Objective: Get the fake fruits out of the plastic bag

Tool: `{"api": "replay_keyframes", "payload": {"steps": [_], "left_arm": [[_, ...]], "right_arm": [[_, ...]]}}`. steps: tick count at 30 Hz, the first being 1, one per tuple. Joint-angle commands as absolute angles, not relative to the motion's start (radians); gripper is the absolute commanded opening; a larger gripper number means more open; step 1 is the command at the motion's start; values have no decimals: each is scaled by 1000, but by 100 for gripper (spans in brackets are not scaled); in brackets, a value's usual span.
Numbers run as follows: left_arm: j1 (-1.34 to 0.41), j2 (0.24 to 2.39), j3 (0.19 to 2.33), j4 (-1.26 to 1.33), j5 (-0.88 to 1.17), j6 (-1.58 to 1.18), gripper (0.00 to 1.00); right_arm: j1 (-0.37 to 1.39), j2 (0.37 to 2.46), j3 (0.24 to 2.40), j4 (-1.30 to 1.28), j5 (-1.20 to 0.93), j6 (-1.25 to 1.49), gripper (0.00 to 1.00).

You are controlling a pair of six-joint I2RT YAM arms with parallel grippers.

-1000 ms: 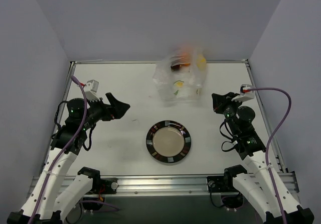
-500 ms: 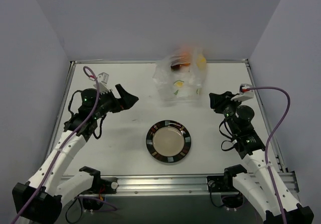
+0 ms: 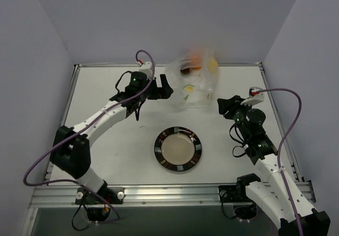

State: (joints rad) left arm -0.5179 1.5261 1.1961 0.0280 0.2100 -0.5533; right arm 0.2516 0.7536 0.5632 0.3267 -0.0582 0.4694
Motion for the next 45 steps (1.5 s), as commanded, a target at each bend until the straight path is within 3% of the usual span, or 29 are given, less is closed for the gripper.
{"api": "replay_keyframes", "payload": {"steps": [1,6,11,16,18,19,21,24,25,32,34,35,45], "left_arm": [[-520,1676,1357,80,180,-471,94],[-511,1916,1535,97,224,-420,94],[-502,2100,1751,55,209,-382,94],[-500,2177,1816,92,178,-347,95],[-500,2200,1836,100,143,-331,64],[-500,2204,1836,106,121,-328,32],[-500,2198,1816,120,53,-310,5],[-502,2099,1743,152,20,-314,2],[-505,2053,1614,200,15,-324,2],[-543,1715,1200,426,12,-478,2],[-560,1672,1149,442,23,-511,2],[-566,1633,1100,460,32,-523,2],[-601,1425,971,442,68,-606,2]], "right_arm": [[264,770,561,387,-90,459,37],[268,807,565,399,-123,451,54],[273,859,577,399,-152,448,77],[278,923,584,406,-173,442,82],[279,948,591,408,-181,437,82],[279,956,592,407,-184,434,82],[284,977,598,406,-199,430,82],[288,1003,607,400,-210,420,81],[296,1009,610,402,-215,417,81],[414,1006,692,312,-198,347,62],[452,991,715,285,-169,338,58],[494,979,739,256,-160,336,49],[748,1110,827,209,37,344,30]]}}
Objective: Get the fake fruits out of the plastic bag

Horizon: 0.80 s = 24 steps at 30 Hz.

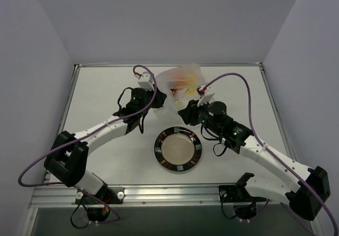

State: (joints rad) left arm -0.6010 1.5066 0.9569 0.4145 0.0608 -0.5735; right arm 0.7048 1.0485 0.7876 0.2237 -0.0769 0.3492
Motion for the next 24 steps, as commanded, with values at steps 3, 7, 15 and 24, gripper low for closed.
{"api": "replay_keyframes", "payload": {"steps": [3,7,15,24], "left_arm": [[-606,1384,953,381,43,-578,2],[-604,1374,908,335,-84,-532,2],[-597,1457,930,278,-213,-529,2],[-618,1465,920,121,-486,-525,2]], "right_arm": [[779,1178,824,288,115,351,22],[776,1313,857,421,222,362,14],[744,1684,1025,644,363,338,14],[673,1945,1273,675,283,342,39]]}}
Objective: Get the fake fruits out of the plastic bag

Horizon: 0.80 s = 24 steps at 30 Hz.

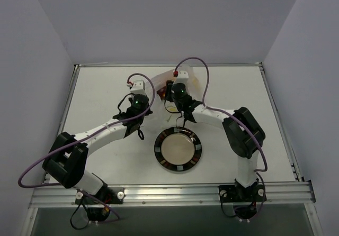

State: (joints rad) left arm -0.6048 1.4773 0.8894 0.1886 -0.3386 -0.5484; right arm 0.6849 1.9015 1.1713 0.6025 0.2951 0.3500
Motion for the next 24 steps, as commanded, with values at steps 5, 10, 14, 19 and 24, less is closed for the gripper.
{"api": "replay_keyframes", "payload": {"steps": [5,10,14,19,24], "left_arm": [[-620,1535,943,38,-560,-534,2],[-620,1551,908,84,-509,-543,2],[-620,1565,890,100,-517,-549,2],[-620,1536,828,185,-473,-548,2],[-620,1517,808,216,-430,-543,2]], "right_arm": [[673,2068,1354,653,227,376,76],[672,2146,1396,660,201,426,98],[672,2218,1462,658,213,448,100],[663,2296,1558,652,215,453,100],[646,2345,1586,725,209,449,100]]}}
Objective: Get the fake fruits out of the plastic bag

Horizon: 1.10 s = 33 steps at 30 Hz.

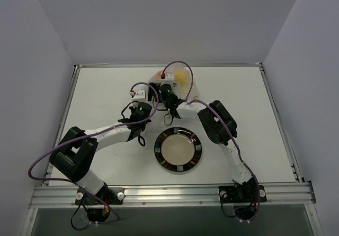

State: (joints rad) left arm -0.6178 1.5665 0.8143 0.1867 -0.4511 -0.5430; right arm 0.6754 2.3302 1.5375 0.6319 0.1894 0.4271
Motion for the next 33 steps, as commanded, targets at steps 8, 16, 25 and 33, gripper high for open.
{"api": "replay_keyframes", "payload": {"steps": [8,16,25,33], "left_arm": [[-617,1551,825,233,-422,-525,2],[-586,1562,862,250,-408,-520,2],[-552,1532,897,279,-344,-586,2],[-512,1545,905,298,-281,-649,2]], "right_arm": [[618,2387,1589,873,120,446,65],[632,2178,1332,1002,57,422,47],[710,1921,1085,848,-38,399,50],[753,1678,891,750,-124,376,54]]}}
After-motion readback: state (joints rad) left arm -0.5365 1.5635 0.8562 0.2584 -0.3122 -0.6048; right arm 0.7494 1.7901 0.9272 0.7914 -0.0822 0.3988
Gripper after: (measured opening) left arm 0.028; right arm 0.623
